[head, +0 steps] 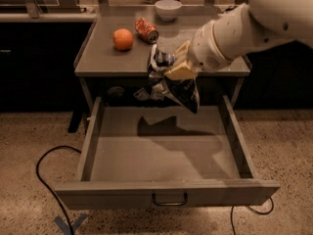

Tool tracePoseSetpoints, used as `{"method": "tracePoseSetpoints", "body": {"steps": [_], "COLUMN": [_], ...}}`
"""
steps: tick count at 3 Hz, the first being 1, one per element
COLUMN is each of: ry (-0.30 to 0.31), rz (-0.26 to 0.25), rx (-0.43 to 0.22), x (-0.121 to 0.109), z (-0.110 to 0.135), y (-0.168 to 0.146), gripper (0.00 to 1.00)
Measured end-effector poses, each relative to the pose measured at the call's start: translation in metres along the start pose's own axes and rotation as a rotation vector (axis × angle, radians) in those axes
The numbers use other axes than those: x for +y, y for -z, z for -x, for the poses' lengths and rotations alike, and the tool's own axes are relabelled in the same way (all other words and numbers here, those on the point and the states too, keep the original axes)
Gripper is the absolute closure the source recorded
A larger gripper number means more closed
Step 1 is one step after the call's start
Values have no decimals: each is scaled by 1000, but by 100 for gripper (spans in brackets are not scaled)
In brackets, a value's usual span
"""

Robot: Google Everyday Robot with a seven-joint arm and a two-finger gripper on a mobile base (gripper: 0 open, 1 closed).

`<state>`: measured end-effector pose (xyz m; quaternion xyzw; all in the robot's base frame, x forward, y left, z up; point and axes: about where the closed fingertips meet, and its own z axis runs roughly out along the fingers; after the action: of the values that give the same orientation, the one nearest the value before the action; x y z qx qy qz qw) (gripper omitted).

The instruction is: Pick blue chip bag from top drawer and place on counter

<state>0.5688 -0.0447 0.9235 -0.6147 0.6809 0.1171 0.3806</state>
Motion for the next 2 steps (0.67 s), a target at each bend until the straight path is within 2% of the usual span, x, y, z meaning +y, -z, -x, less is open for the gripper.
{"method": "tracePoseSetpoints", "body": {"steps": [1, 2], "ry": [14, 14], "rz": [-18, -18], "rx": [-17, -17], "x": [-8, -8], "z": [12, 12], "y": [7, 7], "gripper": [100, 100]}}
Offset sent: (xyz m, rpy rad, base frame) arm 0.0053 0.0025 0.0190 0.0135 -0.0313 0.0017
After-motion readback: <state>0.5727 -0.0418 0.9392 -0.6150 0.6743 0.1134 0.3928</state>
